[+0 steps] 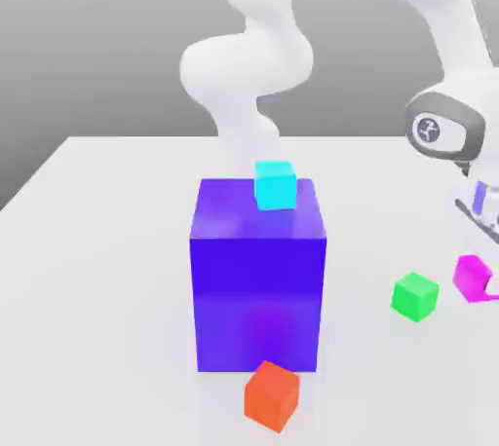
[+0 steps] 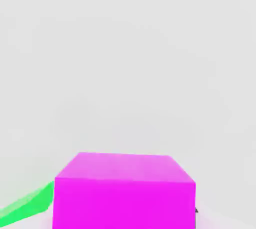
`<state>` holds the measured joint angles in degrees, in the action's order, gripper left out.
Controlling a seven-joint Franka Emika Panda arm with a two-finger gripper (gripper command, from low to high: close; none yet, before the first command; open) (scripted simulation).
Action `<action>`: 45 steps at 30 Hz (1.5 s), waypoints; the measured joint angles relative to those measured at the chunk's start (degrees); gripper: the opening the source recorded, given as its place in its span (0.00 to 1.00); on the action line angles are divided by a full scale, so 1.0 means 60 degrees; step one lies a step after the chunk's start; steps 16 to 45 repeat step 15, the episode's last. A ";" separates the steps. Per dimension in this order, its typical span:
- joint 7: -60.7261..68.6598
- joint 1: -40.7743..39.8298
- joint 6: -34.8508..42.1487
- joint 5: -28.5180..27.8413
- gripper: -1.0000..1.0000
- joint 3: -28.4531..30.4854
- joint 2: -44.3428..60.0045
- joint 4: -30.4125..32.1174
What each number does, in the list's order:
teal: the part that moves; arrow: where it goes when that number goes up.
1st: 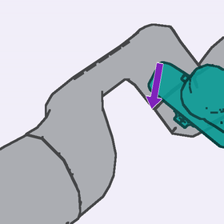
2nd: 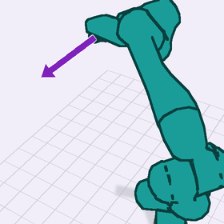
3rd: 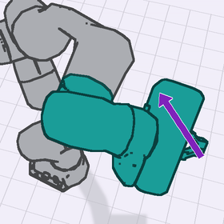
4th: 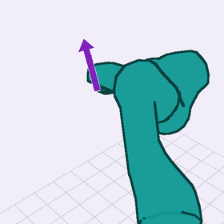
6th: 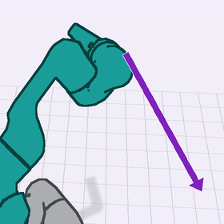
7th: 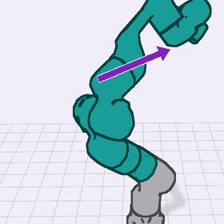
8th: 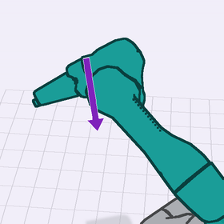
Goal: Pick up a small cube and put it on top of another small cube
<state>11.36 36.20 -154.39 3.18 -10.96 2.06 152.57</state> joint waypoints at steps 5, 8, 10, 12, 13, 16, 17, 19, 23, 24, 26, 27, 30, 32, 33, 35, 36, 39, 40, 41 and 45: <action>0.0172 0.0191 0.0087 0.0170 0.00 0.0009 -0.1622 0.1498; -0.0052 0.0104 -0.0640 -0.0159 0.00 -0.0021 -0.1085 0.1689; -0.0309 0.0075 -0.1268 -0.0525 0.00 0.0047 -0.0439 0.1682; -0.0625 0.0111 -0.1911 -0.0976 1.00 0.0203 0.0245 0.1653; -0.0625 0.0111 -0.1910 -0.0977 1.00 0.0203 0.0245 0.1653; -0.0625 0.0111 -0.1910 -0.0977 1.00 0.0203 0.0245 0.1653; -0.0625 0.0111 -0.1910 -0.0977 1.00 0.0203 0.0245 0.1653; -0.0625 0.0111 -0.1910 -0.0977 1.00 0.0203 0.0245 0.1653; -0.0625 0.0111 -0.1910 -0.0977 1.00 0.0203 0.0245 0.1653; -0.0625 0.0111 -0.1910 -0.0977 1.00 0.0203 0.0245 0.1653; -0.0625 0.0111 -0.1910 -0.0977 1.00 0.0203 0.0245 0.1653; -0.0625 0.0111 -0.1910 -0.0977 1.00 0.0203 0.0245 0.1653; -0.0625 0.0111 -0.1910 -0.0977 1.00 0.0203 0.0245 0.1653; -0.0625 0.0111 -0.1910 -0.0977 1.00 0.0203 0.0245 0.1653; -0.0625 0.0111 -0.1910 -0.0977 1.00 0.0203 0.0245 0.1653; -0.0625 0.0111 -0.1910 -0.0977 1.00 0.0203 0.0245 0.1653; -0.0625 0.0111 -0.1910 -0.0977 1.00 0.0203 0.0245 0.1653; -0.0625 0.0111 -0.1910 -0.0977 1.00 0.0203 0.0245 0.1653; -0.0625 0.0111 -0.1910 -0.0977 1.00 0.0203 0.0245 0.1653; -0.0625 0.0111 -0.1910 -0.0977 1.00 0.0203 0.0245 0.1653; -0.0625 0.0111 -0.1910 -0.0977 1.00 0.0203 0.0245 0.1653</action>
